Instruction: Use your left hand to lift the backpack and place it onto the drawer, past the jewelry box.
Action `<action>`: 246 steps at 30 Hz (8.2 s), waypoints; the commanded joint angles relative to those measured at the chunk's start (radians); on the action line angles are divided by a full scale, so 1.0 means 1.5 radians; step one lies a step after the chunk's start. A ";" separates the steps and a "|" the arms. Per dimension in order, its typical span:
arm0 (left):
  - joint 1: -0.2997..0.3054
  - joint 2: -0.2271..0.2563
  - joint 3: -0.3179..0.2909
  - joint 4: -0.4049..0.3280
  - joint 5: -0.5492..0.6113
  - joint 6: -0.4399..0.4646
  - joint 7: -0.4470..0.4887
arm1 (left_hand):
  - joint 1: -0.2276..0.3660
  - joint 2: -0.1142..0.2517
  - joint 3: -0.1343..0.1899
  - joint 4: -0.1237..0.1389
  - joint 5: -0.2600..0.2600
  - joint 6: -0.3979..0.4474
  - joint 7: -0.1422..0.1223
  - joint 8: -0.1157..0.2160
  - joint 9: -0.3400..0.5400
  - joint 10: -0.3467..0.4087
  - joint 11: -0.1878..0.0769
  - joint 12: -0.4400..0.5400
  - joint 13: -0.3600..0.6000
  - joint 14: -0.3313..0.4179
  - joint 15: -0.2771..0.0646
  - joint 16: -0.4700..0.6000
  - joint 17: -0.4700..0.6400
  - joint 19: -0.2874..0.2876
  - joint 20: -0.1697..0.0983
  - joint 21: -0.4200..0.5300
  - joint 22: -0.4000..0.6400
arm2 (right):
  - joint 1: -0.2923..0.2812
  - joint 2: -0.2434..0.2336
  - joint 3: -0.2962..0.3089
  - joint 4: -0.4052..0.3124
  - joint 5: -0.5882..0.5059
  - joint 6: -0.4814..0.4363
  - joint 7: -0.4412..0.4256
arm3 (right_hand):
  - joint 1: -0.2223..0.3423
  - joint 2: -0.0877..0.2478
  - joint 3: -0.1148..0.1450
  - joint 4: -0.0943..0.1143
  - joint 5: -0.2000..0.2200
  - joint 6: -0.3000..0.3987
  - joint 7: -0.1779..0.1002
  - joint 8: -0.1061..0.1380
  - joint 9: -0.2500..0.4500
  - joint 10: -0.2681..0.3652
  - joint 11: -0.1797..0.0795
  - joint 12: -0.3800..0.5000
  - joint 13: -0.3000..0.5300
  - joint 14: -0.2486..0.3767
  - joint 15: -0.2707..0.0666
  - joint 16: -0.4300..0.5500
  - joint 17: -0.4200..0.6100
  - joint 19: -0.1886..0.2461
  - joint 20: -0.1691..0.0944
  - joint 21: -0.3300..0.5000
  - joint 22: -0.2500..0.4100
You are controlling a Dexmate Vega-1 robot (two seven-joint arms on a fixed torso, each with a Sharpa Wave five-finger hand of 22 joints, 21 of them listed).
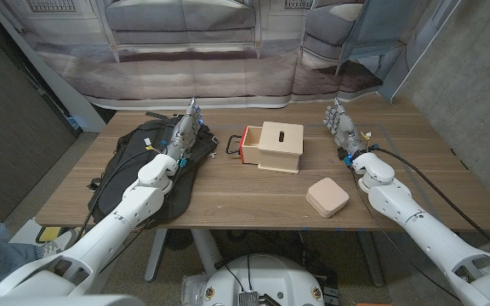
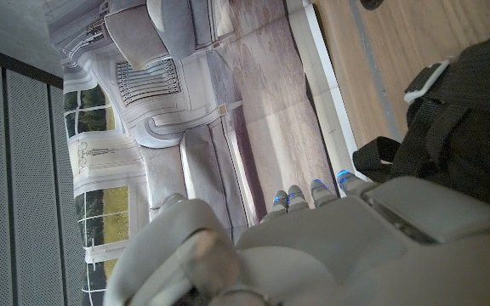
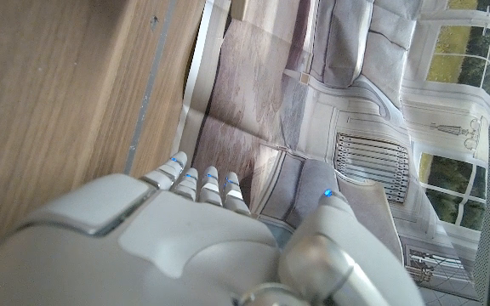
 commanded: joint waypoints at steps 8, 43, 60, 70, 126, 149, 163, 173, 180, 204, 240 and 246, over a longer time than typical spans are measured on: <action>0.009 0.011 0.000 -0.041 0.002 0.013 0.007 | 0.008 0.003 -0.004 -0.001 0.004 -0.048 0.001 0.003 0.001 -0.050 0.002 0.004 0.002 -0.087 0.000 0.005 0.002 -0.122 0.000 0.003 0.004 | -0.005 0.001 0.004 -0.003 0.003 0.012 0.002 | 0.006 -0.002 0.004 -0.001 0.002 0.002 0.005 0.003 0.001 0.004 0.006 0.004 0.002 -0.003 -0.002 0.004 0.003 0.001 -0.009 0.003 0.001; 0.047 0.059 -0.012 -0.137 0.040 0.017 0.042 | 0.017 0.008 -0.007 -0.006 0.005 -0.036 0.003 0.005 0.002 -0.034 -0.001 0.008 0.001 -0.072 0.000 0.009 0.002 -0.110 -0.004 0.008 0.003 | -0.012 0.006 0.003 -0.011 -0.003 0.012 -0.015 | 0.007 0.000 0.002 -0.002 0.000 0.008 0.007 0.003 0.001 0.016 0.005 0.006 0.002 0.008 -0.003 0.004 0.003 0.009 -0.009 0.003 0.001; 0.094 0.090 -0.037 -0.176 0.063 -0.012 0.058 | 0.022 0.011 -0.008 -0.008 0.006 -0.028 0.003 0.007 0.002 -0.024 -0.002 0.011 0.001 -0.062 -0.001 0.010 0.002 -0.107 -0.004 0.008 0.003 | -0.011 0.009 -0.001 -0.018 -0.012 0.015 -0.023 | 0.007 0.001 0.001 -0.003 -0.001 0.008 0.008 0.002 0.001 0.018 0.005 0.006 0.002 0.010 -0.003 0.003 0.003 0.011 -0.009 0.003 0.002; 0.108 0.095 -0.044 -0.180 0.062 -0.026 0.050 | 0.026 0.013 -0.009 -0.010 0.006 -0.021 0.002 0.008 0.002 -0.018 -0.004 0.011 0.001 -0.054 -0.002 0.011 0.001 -0.105 -0.003 0.009 0.003 | -0.013 0.010 -0.004 -0.027 -0.017 0.016 -0.027 | 0.007 0.001 0.000 -0.003 -0.001 0.009 0.008 0.002 0.001 0.020 0.005 0.006 0.002 0.012 -0.004 0.003 0.004 0.012 -0.009 0.002 0.002; 0.262 0.155 -0.114 -0.313 0.139 -0.042 0.118 | 0.040 0.019 -0.013 -0.016 0.007 -0.009 0.002 0.008 0.002 -0.007 -0.003 0.010 0.001 -0.043 -0.004 0.009 0.001 -0.101 -0.003 0.009 0.003 | -0.016 0.012 -0.008 -0.037 -0.032 0.027 -0.038 | 0.007 0.004 -0.005 -0.006 -0.003 0.016 0.012 0.001 0.001 0.026 0.001 0.004 0.001 0.036 -0.011 0.005 0.004 0.034 -0.015 0.006 0.002; 0.314 0.141 -0.138 -0.334 0.214 -0.083 0.154 | 0.044 0.021 -0.015 -0.018 0.007 -0.005 0.003 0.008 0.002 -0.002 -0.004 0.010 0.001 -0.039 -0.005 0.009 0.001 -0.100 -0.002 0.009 0.003 | -0.016 0.002 -0.005 -0.064 -0.043 0.008 -0.062 | 0.007 0.004 -0.007 -0.006 -0.004 0.018 0.010 0.001 0.001 0.028 0.002 0.004 0.001 0.037 -0.008 0.004 0.005 0.033 -0.014 0.003 0.003; 0.340 0.147 -0.162 -0.352 0.233 -0.084 0.153 | 0.047 0.022 -0.017 -0.019 0.007 0.000 0.001 0.008 0.002 0.002 -0.006 0.010 0.001 -0.036 -0.006 0.009 0.001 -0.098 -0.001 0.009 0.003 | -0.012 0.021 -0.008 -0.039 -0.040 0.030 -0.055 | 0.006 0.005 -0.008 -0.006 -0.004 0.018 0.010 0.000 0.001 0.029 0.002 0.003 0.001 0.037 -0.008 0.003 0.005 0.033 -0.013 0.003 0.003; 0.355 0.144 -0.175 -0.350 0.239 -0.093 0.149 | 0.048 0.022 -0.018 -0.019 0.007 0.002 0.000 0.008 0.002 0.005 -0.006 0.010 0.001 -0.033 -0.006 0.009 0.001 -0.097 -0.001 0.010 0.003 | -0.011 0.023 -0.012 -0.043 -0.047 0.031 -0.062 | 0.006 0.005 -0.009 -0.007 -0.004 0.018 0.010 0.000 0.001 0.030 0.001 0.003 0.001 0.038 -0.008 0.002 0.005 0.033 -0.013 0.002 0.003; 0.379 0.148 -0.191 -0.362 0.240 -0.083 0.150 | 0.049 0.023 -0.019 -0.019 0.007 0.005 0.000 0.009 0.002 0.007 -0.007 0.011 0.001 -0.032 -0.008 0.009 0.001 -0.096 -0.001 0.010 0.003 | -0.015 0.020 -0.014 -0.050 -0.054 0.028 -0.068 | 0.006 0.005 -0.009 -0.007 -0.004 0.018 0.009 0.000 0.001 0.030 0.001 0.003 0.001 0.038 -0.008 0.002 0.005 0.033 -0.013 0.002 0.003; 0.476 0.121 -0.246 -0.435 0.307 -0.077 0.185 | 0.053 0.024 -0.022 -0.020 0.007 0.007 -0.001 0.007 0.002 0.008 -0.007 0.009 0.001 -0.031 -0.007 0.007 0.001 -0.096 0.000 0.009 0.003 | -0.016 0.014 -0.013 -0.059 -0.052 0.017 -0.065 | 0.006 0.007 -0.011 -0.008 -0.005 0.022 0.011 0.001 0.001 0.032 0.003 0.002 0.001 0.039 -0.009 0.000 0.005 0.038 -0.015 0.002 0.003; 0.560 0.061 -0.299 -0.480 0.372 -0.091 0.174 | 0.056 0.027 -0.026 -0.021 0.007 0.011 0.000 0.006 0.002 0.014 -0.005 0.008 0.001 -0.025 -0.007 0.007 0.001 -0.093 0.001 0.009 0.003 | -0.023 0.004 -0.012 -0.070 -0.059 0.025 -0.061 | 0.005 0.008 -0.015 -0.009 -0.005 0.020 0.010 -0.001 0.001 0.032 0.003 0.000 0.001 0.039 -0.009 -0.001 0.005 0.035 -0.013 -0.001 0.003; 0.571 0.050 -0.304 -0.477 0.376 -0.102 0.170 | 0.057 0.027 -0.027 -0.021 0.007 0.012 0.000 0.006 0.002 0.014 -0.007 0.008 0.001 -0.025 -0.007 0.007 0.001 -0.093 0.001 0.009 0.003 | -0.033 0.000 -0.009 -0.084 -0.059 0.020 -0.070 | 0.005 0.008 -0.015 -0.009 -0.005 0.019 0.010 -0.002 0.001 0.031 0.003 0.000 0.001 0.038 -0.007 -0.001 0.006 0.035 -0.013 -0.002 0.003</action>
